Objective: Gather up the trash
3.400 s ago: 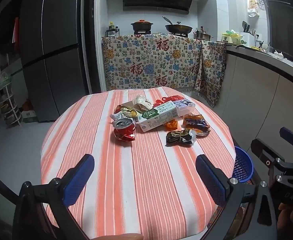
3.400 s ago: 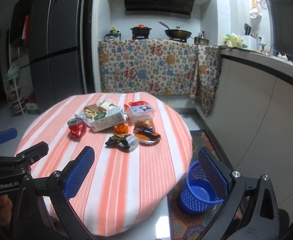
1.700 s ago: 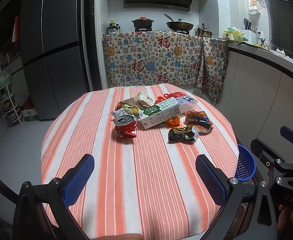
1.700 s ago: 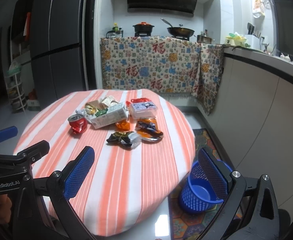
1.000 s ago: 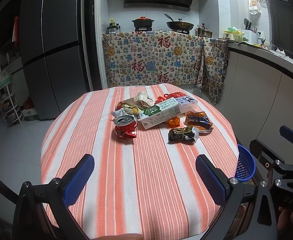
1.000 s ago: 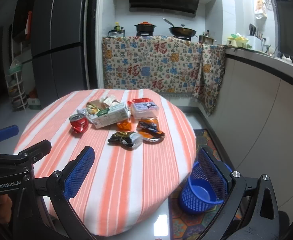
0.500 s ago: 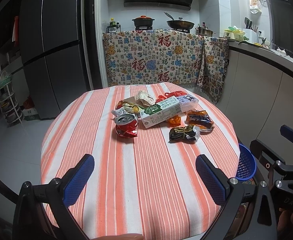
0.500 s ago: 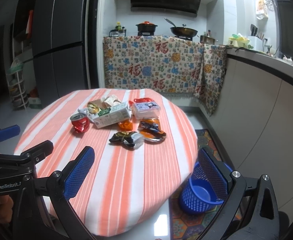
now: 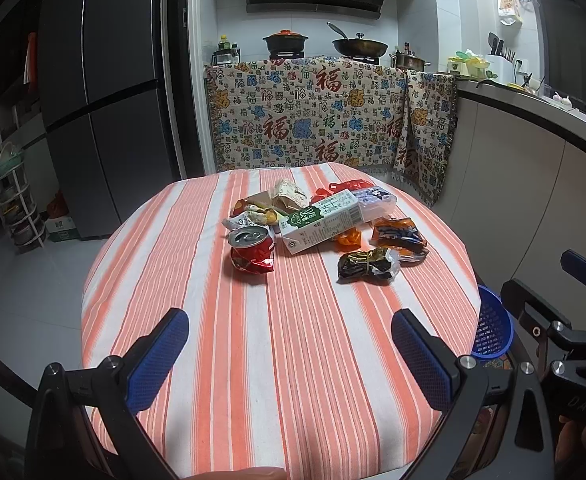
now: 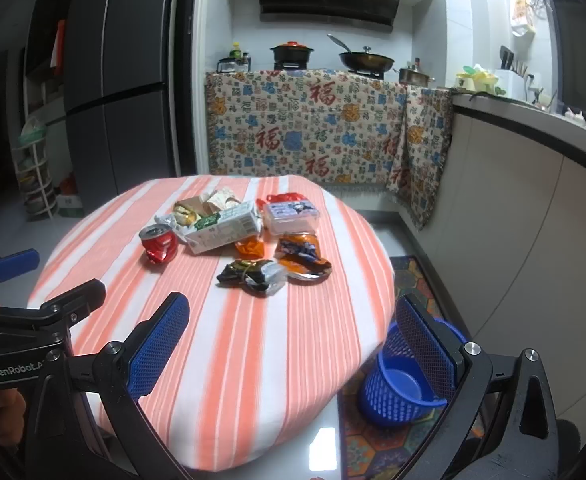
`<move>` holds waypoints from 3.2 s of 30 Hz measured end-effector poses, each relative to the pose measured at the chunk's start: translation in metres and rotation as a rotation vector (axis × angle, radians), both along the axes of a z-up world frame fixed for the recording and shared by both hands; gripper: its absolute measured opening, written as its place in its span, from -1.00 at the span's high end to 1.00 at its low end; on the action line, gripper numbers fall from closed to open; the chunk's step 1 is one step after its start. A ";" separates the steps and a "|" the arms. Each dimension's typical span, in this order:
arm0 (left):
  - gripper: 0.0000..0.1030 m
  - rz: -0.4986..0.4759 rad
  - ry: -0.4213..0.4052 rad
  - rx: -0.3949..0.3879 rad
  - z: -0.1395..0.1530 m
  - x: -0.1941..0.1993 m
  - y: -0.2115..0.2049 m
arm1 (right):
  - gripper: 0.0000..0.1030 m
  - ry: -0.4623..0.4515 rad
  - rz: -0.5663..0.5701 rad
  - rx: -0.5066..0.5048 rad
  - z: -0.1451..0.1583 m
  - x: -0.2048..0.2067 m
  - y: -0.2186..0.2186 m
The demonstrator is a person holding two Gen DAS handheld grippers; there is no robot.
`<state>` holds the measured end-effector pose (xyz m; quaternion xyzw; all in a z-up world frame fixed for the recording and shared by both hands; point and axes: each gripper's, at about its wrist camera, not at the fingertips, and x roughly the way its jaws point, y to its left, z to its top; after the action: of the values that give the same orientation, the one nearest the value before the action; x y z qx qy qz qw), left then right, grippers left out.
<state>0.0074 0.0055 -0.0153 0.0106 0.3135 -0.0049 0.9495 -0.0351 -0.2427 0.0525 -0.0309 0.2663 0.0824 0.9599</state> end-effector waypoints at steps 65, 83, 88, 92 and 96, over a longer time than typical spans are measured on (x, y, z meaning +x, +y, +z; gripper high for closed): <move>-1.00 0.240 0.297 -0.028 -0.112 0.122 0.056 | -0.99 0.350 0.144 -0.004 -0.114 0.114 0.037; -0.70 0.103 0.266 -0.152 -0.087 0.191 0.065 | -0.99 0.293 0.139 0.135 -0.095 0.152 0.001; -0.07 0.040 0.276 -0.149 -0.088 0.194 0.067 | -0.99 0.270 0.300 0.128 -0.085 0.181 0.028; 0.15 -0.006 0.272 -0.148 -0.082 0.176 0.075 | -0.90 0.368 0.450 0.153 -0.097 0.185 0.047; 0.15 -0.067 0.283 -0.159 -0.080 0.155 0.088 | -0.79 0.543 0.702 0.352 -0.097 0.161 0.054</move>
<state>0.1622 0.0934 -0.0955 -0.0551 0.4422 -0.0628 0.8930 0.1261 -0.1883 -0.0443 0.0667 0.4631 0.4504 0.7604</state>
